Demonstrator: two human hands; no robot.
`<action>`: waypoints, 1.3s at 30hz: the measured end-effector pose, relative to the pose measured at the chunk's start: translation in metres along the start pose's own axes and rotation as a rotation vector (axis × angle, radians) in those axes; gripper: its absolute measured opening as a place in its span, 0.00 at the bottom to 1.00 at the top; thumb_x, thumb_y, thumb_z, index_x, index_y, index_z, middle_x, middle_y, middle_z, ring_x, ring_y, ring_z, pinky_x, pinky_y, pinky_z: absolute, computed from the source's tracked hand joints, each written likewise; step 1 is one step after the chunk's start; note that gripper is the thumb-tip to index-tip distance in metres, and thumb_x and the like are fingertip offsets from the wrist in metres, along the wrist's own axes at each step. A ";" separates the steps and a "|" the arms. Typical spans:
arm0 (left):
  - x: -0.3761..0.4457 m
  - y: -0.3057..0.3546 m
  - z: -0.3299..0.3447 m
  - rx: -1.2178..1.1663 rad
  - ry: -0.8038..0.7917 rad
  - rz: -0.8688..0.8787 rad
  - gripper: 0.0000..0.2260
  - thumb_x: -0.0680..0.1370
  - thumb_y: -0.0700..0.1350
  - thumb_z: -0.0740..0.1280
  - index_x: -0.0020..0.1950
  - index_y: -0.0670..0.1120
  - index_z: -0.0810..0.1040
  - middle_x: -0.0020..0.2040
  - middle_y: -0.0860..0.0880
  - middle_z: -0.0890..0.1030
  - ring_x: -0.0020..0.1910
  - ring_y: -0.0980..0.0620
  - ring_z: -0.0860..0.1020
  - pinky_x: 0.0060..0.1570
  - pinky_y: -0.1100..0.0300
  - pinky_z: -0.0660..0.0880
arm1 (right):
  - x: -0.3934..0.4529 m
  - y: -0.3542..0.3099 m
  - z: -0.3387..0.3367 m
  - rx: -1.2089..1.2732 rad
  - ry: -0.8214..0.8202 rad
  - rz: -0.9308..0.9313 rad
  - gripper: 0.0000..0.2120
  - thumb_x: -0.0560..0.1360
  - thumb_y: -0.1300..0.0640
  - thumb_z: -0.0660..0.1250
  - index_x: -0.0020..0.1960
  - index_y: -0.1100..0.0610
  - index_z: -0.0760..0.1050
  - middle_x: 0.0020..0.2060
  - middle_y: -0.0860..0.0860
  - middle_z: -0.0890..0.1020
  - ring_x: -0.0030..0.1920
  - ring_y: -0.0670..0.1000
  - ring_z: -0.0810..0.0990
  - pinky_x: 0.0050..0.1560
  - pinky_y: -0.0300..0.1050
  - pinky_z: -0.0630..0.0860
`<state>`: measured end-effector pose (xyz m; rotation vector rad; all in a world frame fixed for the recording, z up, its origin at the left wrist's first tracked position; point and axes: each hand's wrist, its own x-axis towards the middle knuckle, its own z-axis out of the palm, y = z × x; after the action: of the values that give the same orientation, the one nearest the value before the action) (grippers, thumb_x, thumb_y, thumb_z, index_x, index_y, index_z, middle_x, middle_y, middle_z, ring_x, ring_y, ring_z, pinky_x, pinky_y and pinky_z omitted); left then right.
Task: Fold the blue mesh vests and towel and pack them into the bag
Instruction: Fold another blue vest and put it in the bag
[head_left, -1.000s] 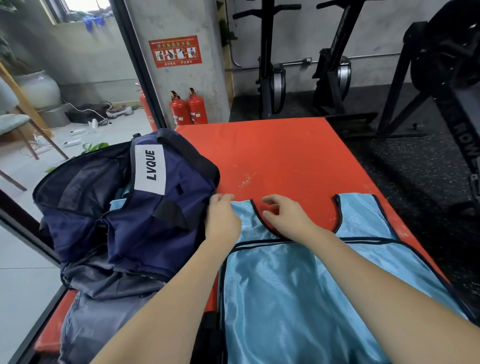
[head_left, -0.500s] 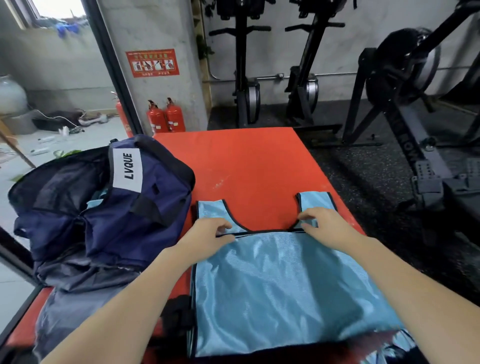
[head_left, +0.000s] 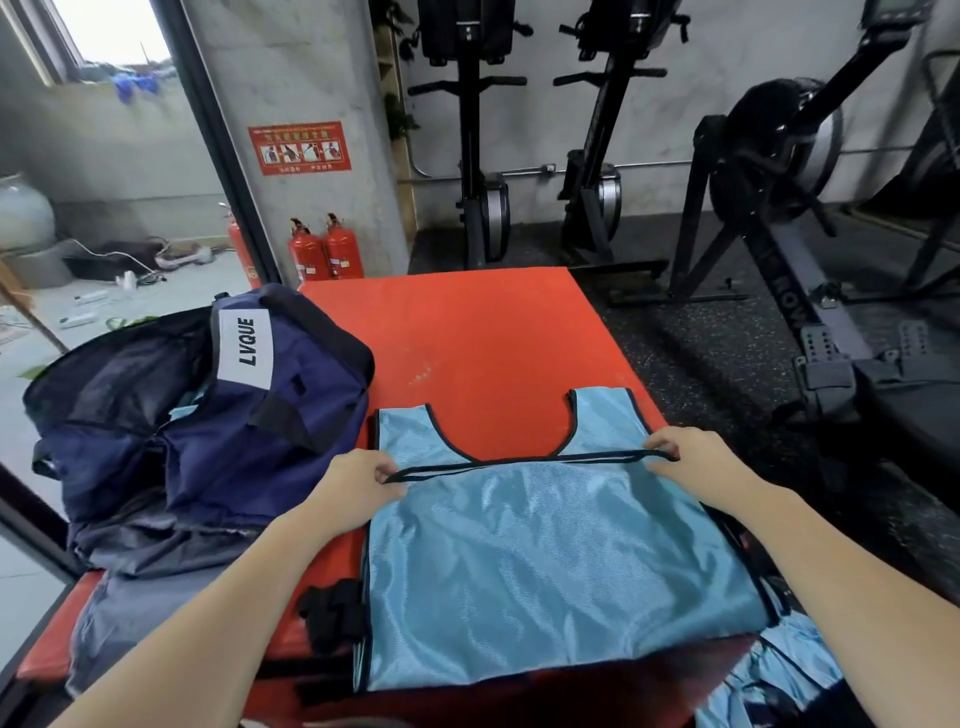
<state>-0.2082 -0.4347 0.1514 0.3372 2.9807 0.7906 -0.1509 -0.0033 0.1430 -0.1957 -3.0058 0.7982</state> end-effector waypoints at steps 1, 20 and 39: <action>-0.001 0.003 -0.002 -0.007 0.018 -0.009 0.05 0.72 0.46 0.74 0.40 0.46 0.81 0.31 0.54 0.72 0.34 0.53 0.71 0.35 0.65 0.66 | 0.001 -0.001 -0.003 0.041 0.015 0.011 0.06 0.75 0.56 0.72 0.52 0.49 0.81 0.49 0.48 0.84 0.46 0.42 0.78 0.46 0.31 0.69; 0.037 0.011 -0.003 -0.138 0.064 -0.266 0.10 0.72 0.47 0.75 0.48 0.43 0.82 0.42 0.47 0.83 0.42 0.48 0.80 0.45 0.56 0.75 | 0.051 0.005 0.006 0.161 0.120 0.166 0.11 0.73 0.47 0.75 0.42 0.55 0.84 0.40 0.54 0.85 0.41 0.53 0.82 0.43 0.48 0.77; 0.074 -0.010 0.006 -0.094 0.235 -0.326 0.03 0.74 0.48 0.69 0.42 0.50 0.81 0.33 0.52 0.81 0.39 0.49 0.80 0.35 0.60 0.69 | 0.096 0.005 0.020 0.158 0.194 0.182 0.13 0.75 0.52 0.73 0.56 0.58 0.82 0.50 0.54 0.85 0.52 0.55 0.81 0.51 0.42 0.71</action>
<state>-0.2815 -0.4246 0.1425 -0.2582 3.0700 0.9837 -0.2466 0.0030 0.1225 -0.5163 -2.7571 0.9652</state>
